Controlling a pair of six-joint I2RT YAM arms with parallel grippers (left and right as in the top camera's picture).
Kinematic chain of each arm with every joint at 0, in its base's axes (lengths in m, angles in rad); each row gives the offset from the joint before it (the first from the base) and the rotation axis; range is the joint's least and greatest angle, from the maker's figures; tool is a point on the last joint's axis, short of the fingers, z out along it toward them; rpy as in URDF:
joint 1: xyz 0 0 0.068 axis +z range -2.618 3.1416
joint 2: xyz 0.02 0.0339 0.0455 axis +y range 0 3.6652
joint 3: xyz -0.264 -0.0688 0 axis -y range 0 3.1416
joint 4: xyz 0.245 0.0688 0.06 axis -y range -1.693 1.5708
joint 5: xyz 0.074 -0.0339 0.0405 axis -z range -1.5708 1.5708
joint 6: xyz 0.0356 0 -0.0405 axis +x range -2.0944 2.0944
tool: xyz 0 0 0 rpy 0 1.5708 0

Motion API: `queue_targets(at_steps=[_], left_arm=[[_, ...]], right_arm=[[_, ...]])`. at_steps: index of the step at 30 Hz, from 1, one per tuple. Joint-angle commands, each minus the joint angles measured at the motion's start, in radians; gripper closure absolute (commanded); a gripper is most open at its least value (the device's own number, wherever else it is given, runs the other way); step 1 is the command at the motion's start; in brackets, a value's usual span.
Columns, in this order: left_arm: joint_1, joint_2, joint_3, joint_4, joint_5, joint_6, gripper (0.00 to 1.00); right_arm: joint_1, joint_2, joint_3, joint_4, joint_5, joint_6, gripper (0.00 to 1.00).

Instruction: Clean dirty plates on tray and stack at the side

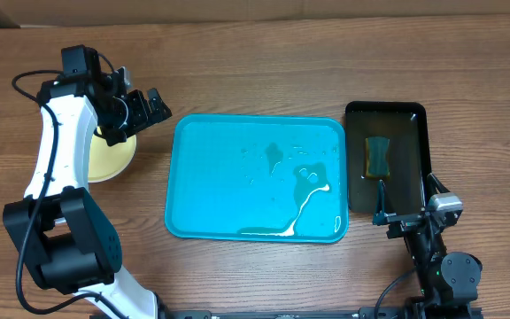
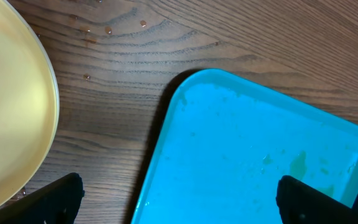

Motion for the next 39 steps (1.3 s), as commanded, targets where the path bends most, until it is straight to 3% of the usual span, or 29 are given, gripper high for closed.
queue_targets(at_steps=[1,24,39], left_arm=[[0.0,0.008,-0.005,0.0,-0.003,0.022,0.0],[-0.008,-0.032,-0.005,0.0,-0.004,0.023,0.0],[-0.191,-0.657,-0.006,0.0,-0.003,0.022,0.0]], right_arm=[[-0.001,-0.01,-0.01,0.005,-0.009,-0.008,0.0],[-0.001,-0.01,-0.01,0.005,-0.009,-0.008,0.0],[-0.001,-0.01,-0.01,0.005,-0.009,-0.008,0.0]])
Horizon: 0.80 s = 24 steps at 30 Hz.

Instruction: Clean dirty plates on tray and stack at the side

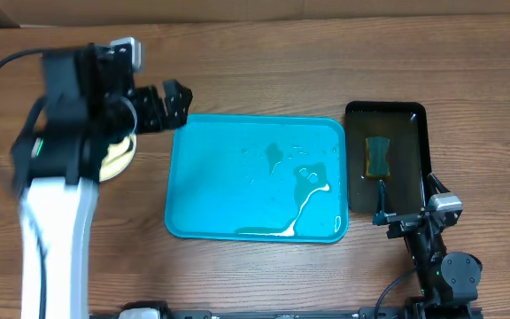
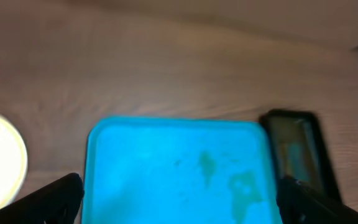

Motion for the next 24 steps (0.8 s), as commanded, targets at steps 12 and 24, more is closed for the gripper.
queue_targets(at_steps=[12,24], left_arm=[[-0.005,-0.509,-0.367,0.041,-0.158,0.064,0.0],[-0.005,-1.028,-1.034,1.084,-0.159,-0.155,0.0]], right_arm=[[-0.001,-0.01,-0.01,0.005,-0.009,-0.003,0.0],[-0.001,-0.01,-0.01,0.005,-0.009,-0.003,0.0]])
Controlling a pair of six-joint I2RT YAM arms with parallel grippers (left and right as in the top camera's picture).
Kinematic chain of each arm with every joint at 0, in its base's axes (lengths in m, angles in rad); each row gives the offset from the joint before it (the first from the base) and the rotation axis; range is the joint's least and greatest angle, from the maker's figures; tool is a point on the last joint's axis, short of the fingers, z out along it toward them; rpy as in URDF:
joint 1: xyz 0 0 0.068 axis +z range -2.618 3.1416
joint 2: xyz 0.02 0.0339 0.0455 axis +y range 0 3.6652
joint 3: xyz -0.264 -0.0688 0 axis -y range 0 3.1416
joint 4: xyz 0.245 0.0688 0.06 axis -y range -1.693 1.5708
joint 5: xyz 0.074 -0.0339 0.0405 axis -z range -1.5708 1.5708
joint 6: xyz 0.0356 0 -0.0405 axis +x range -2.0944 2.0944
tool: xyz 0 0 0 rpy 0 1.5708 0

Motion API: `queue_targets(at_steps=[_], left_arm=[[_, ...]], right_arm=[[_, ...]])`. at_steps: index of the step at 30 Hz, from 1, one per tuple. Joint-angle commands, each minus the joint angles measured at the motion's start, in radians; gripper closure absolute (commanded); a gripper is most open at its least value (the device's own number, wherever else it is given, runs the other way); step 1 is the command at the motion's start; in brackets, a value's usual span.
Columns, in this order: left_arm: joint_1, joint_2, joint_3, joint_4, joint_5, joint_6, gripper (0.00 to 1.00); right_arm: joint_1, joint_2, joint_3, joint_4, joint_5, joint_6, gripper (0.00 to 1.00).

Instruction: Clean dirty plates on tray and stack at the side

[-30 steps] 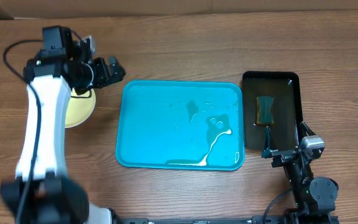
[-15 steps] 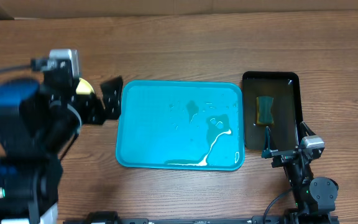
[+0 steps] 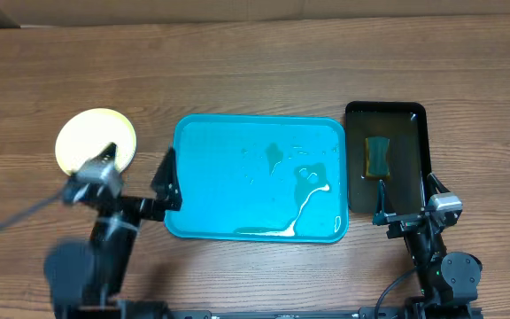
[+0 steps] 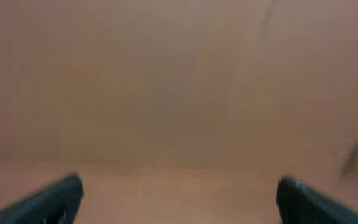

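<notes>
A pale yellow plate [image 3: 96, 140] lies on the table, left of the blue tray [image 3: 202, 151]. The tray holds no plates, only streaks of white and greenish liquid [image 3: 308, 182]. My left gripper [image 3: 167, 181] is low at the tray's front left edge, clear of the plate. In the left wrist view the left gripper [image 4: 179, 202] is open and empty, against blurred brown. My right gripper [image 3: 382, 202] rests at the front edge of the black tray [image 3: 414, 159], its fingers seemingly together.
A yellow-green sponge [image 3: 377, 156] lies in the black tray, to the right of the blue tray. The left arm's base fills the front left of the table, the right arm's base the front right.
My left arm has gone from beside the plate at the tray's back left corner to the tray's front left edge. The plate is now fully uncovered. The wrist view is only blur.
First my open left gripper hung over the plate's right edge, by the tray's back left corner. Then it was at that corner, with the whole tray in the wrist view. Now it is at the front left. The right arm has stayed put.
</notes>
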Motion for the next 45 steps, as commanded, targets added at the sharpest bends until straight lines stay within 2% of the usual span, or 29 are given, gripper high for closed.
queue_targets(at_steps=[1,3,6,13,18,22,31,34,37,45], left_arm=[[-0.001,-0.151,-0.138,0.29,-0.016,-0.081,0.0],[-0.001,-0.209,-0.205,0.428,-0.04,-0.081,0.0],[-0.001,-0.284,-0.295,0.525,-0.107,-0.081,0.0],[-0.001,-0.391,-0.453,0.529,-0.172,-0.092,0.0],[-0.001,-0.39,-0.535,0.523,-0.183,-0.111,0.0],[-0.001,-0.39,-0.601,0.491,-0.19,-0.115,0.0],[-0.001,-0.39,-0.598,-0.002,-0.229,-0.078,0.0],[-0.002,-0.39,-0.599,0.006,-0.208,0.064,0.0],[-0.002,-0.39,-0.599,0.006,-0.21,0.156,0.0],[-0.002,-0.389,-0.599,0.006,-0.209,0.168,0.0]], right_arm=[[-0.001,-0.01,-0.01,0.005,-0.008,-0.004,0.0],[-0.001,-0.01,-0.01,0.005,-0.008,-0.004,0.0],[-0.001,-0.01,-0.01,0.005,-0.008,-0.004,0.0],[-0.001,-0.01,-0.01,0.005,-0.008,-0.004,0.0],[-0.001,-0.01,-0.01,0.005,-0.008,-0.004,0.0],[-0.001,-0.01,-0.01,0.005,-0.008,-0.004,0.0],[-0.001,-0.01,-0.01,0.005,-0.008,-0.004,0.0],[-0.001,-0.01,-0.01,0.005,-0.008,-0.004,0.0],[-0.001,-0.01,-0.01,0.005,-0.008,-0.004,0.0],[-0.001,-0.01,-0.01,0.005,-0.008,-0.004,0.0]])
